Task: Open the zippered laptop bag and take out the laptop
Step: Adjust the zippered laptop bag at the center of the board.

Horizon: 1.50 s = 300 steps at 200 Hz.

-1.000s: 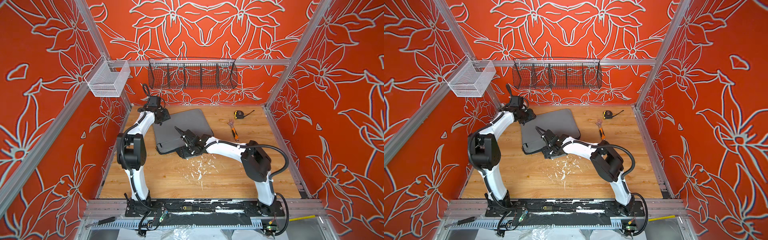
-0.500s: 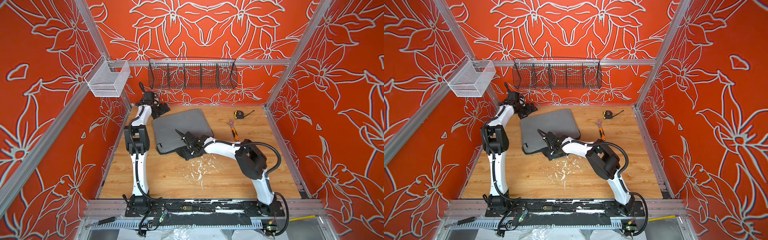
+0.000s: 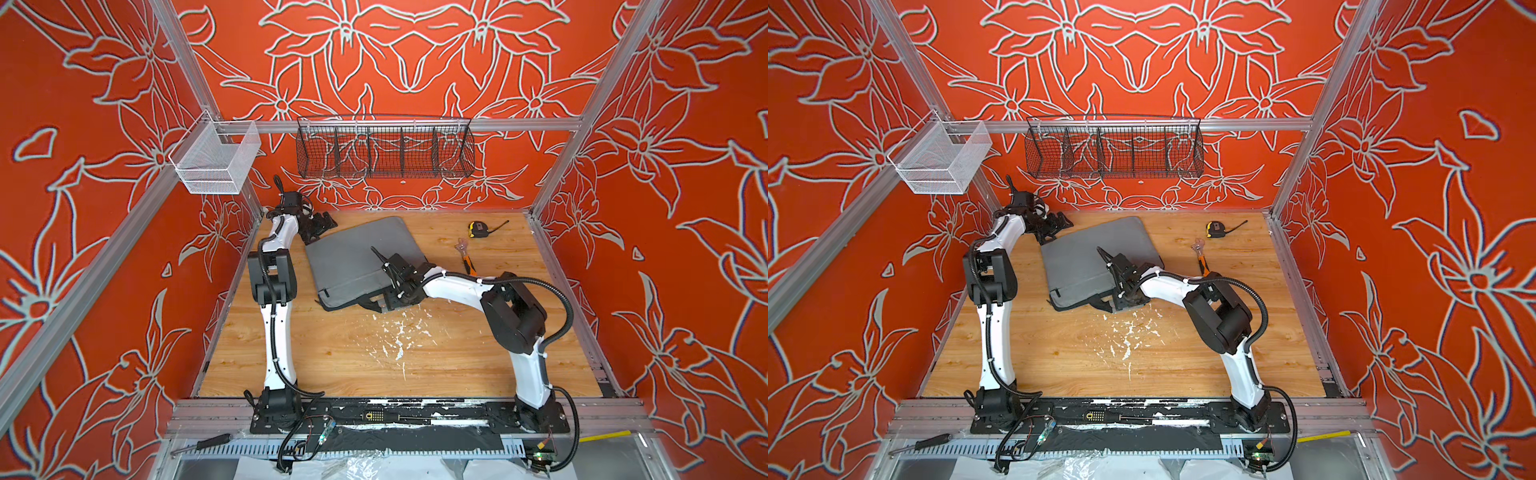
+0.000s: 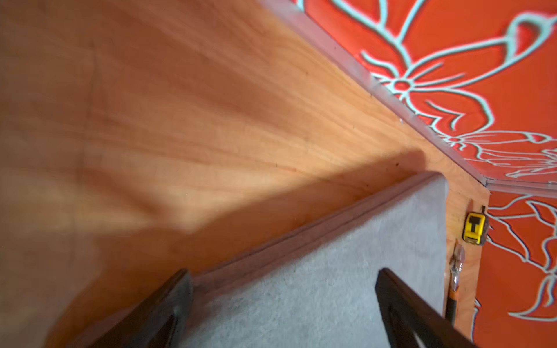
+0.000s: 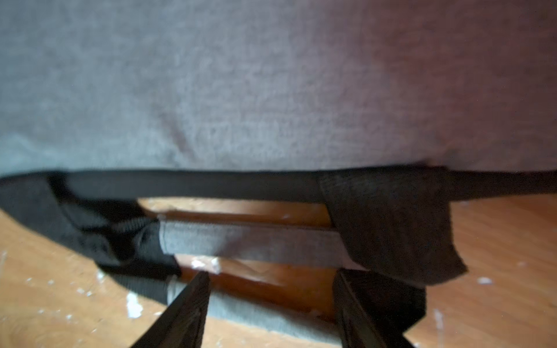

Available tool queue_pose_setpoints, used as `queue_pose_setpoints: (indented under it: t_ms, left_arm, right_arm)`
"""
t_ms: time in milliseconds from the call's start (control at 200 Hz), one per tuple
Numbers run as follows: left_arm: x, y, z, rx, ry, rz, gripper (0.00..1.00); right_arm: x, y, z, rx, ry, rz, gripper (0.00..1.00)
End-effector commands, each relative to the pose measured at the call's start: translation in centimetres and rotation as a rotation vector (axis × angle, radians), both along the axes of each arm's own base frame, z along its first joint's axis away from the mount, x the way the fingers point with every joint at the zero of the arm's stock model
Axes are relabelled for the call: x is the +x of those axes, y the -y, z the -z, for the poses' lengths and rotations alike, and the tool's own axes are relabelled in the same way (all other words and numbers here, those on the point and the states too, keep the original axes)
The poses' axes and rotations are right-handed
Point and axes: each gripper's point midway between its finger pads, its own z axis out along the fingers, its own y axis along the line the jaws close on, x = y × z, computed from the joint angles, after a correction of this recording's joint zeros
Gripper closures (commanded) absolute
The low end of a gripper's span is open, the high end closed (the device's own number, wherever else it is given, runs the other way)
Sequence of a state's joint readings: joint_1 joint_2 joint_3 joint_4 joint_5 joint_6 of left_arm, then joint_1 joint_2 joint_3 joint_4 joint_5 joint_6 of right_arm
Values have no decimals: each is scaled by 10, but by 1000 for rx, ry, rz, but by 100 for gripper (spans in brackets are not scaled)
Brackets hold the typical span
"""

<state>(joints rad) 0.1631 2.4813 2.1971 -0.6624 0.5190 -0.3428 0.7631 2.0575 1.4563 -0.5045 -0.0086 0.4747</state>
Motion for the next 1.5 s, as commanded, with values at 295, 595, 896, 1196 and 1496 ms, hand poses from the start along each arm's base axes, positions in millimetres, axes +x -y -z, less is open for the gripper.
queue_pose_setpoints:
  t_ms: [295,595,896,1196,1496]
  left_arm:
    - [-154,33,46,-101,-237,-61,5]
    - [-274,90,63,-22,-269,26,5]
    - [-334,88,32,89,-198,-11,5]
    - [-348,69,-26,164,-82,-87,3]
    - [-362,63,-24,201,-150,-88,0]
  right_arm:
    - [12,41,-9,-53,-12,31,32]
    - [-3,42,-7,-21,-39,-3,33]
    - [-17,42,-1,2,-60,-32,34]
    - [17,-14,-7,58,-66,-98,37]
    - [16,-6,-28,39,-6,-88,38]
